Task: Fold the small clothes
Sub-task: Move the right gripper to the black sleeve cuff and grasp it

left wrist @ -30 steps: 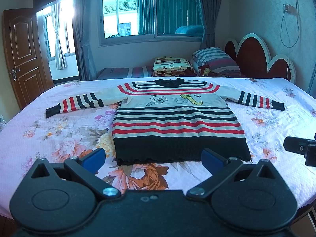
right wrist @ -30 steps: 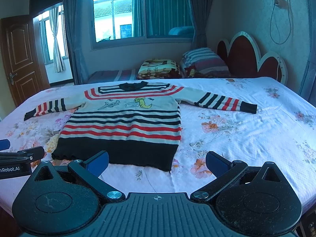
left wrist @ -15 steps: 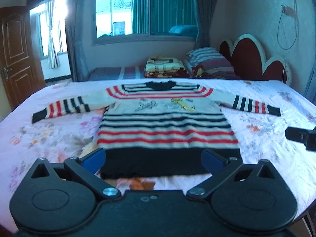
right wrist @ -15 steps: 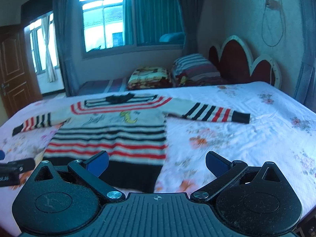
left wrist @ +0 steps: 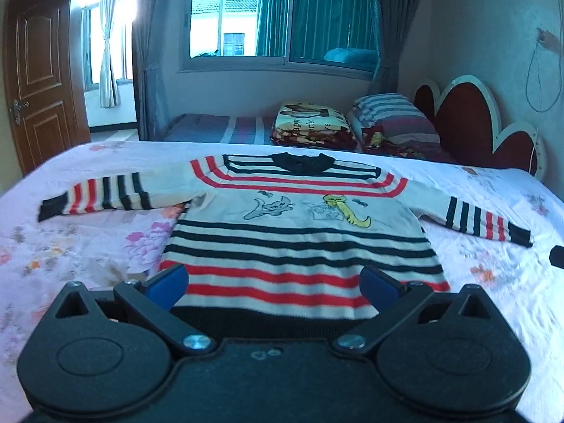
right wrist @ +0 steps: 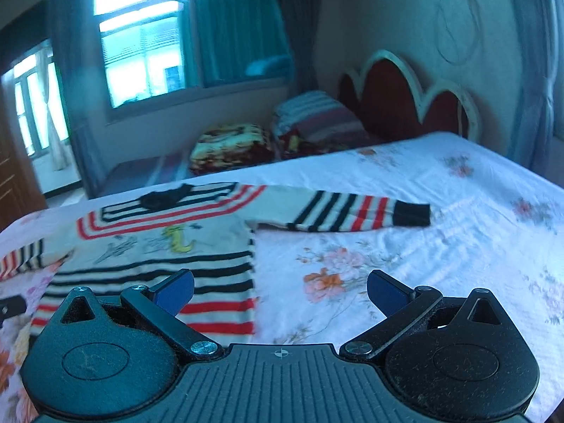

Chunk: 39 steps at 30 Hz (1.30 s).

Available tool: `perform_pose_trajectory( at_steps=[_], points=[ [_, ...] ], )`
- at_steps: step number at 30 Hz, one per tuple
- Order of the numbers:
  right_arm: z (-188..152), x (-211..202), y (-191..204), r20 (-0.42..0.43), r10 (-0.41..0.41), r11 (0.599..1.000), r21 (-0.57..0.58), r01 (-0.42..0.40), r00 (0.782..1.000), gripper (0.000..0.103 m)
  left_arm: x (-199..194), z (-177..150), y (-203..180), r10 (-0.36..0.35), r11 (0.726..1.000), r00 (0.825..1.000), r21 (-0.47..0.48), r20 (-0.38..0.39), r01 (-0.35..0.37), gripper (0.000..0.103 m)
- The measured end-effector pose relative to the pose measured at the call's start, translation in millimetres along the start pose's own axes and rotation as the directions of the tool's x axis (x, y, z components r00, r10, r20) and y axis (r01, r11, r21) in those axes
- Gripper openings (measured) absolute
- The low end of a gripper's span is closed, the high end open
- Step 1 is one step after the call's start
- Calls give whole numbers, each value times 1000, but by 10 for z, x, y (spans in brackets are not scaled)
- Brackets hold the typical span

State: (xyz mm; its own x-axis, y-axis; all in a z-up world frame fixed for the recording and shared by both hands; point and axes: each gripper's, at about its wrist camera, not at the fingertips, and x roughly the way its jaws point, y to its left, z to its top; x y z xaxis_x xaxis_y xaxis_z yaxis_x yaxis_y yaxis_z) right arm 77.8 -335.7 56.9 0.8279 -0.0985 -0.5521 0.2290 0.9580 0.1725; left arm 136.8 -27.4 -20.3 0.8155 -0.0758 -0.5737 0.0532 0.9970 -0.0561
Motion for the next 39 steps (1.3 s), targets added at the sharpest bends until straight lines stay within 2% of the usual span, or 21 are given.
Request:
perform_pose_trajectory(
  at_steps=[2, 5, 7, 9, 12, 15, 16, 19, 20, 22, 25, 26, 30, 32, 37, 38, 39],
  points=[
    [68, 105, -74, 8, -7, 1000, 18, 7, 1000, 103, 139, 45, 13, -59, 998, 998, -33, -33, 58, 103],
    [166, 251, -168, 24, -31, 999, 31, 30, 999, 103, 328, 89, -37, -57, 998, 998, -35, -41, 55, 103],
    [219, 363, -232, 31, -47, 998, 38, 46, 998, 103, 453, 101, -58, -61, 997, 998, -42, -4, 61, 103],
    [253, 477, -306, 32, -69, 997, 45, 67, 997, 103, 589, 90, -38, -118, 989, 992, -80, 49, 122, 103],
    [275, 680, -429, 20, -96, 994, 55, 94, 995, 103, 859, 133, -114, -141, 987, 990, -78, -16, 140, 102],
    [282, 908, -580, 3, -114, 991, 75, 114, 993, 102, 1056, 160, -232, -105, 994, 994, -26, -26, 104, 103],
    [280, 991, -631, -5, -118, 989, 85, 118, 993, 102, 1166, 176, -262, -89, 996, 995, -5, -52, 89, 103],
    [276, 1262, -800, -31, -135, 984, 112, 138, 990, 102, 1520, 245, -324, -50, 999, 978, 7, -201, 53, 102],
    [280, 1355, -862, -38, -139, 982, 123, 143, 990, 102, 1618, 266, -342, -38, 999, 973, 14, -226, 42, 102],
    [285, 1544, -980, -52, -152, 977, 141, 158, 987, 102, 1764, 296, -364, -22, 999, 973, 36, -228, 30, 102],
    [305, 1857, -1178, -94, -169, 965, 185, 185, 981, 72, 2015, 341, -413, 3, 998, 966, 64, -258, 14, 102],
    [309, 1959, -1257, -108, -169, 960, 209, 189, 980, 72, 2097, 356, -428, -8, 997, 964, 69, -265, 27, 102],
    [337, 2301, -1530, -125, -175, 933, 295, 204, 977, 72, 2369, 411, -475, 16, 997, 965, 78, -262, 5, 102],
    [344, 2466, -1660, -138, -174, 916, 340, 212, 975, 72, 2504, 443, -492, 21, 997, 962, 73, -271, -2, 96],
    [372, 2776, -1972, -137, -153, 866, 459, 200, 979, 71, 2771, 510, -538, 49, 997, 955, 76, -291, -28, 98],
    [374, 2822, -2007, -138, -147, 860, 472, 196, 979, 60, 2817, 528, -535, 49, 997, 955, 76, -291, -28, 99],
    [377, 2854, -2039, -141, -141, 856, 479, 193, 980, 54, 2846, 539, -539, 47, 997, 955, 73, -292, -26, 99]
  ],
)
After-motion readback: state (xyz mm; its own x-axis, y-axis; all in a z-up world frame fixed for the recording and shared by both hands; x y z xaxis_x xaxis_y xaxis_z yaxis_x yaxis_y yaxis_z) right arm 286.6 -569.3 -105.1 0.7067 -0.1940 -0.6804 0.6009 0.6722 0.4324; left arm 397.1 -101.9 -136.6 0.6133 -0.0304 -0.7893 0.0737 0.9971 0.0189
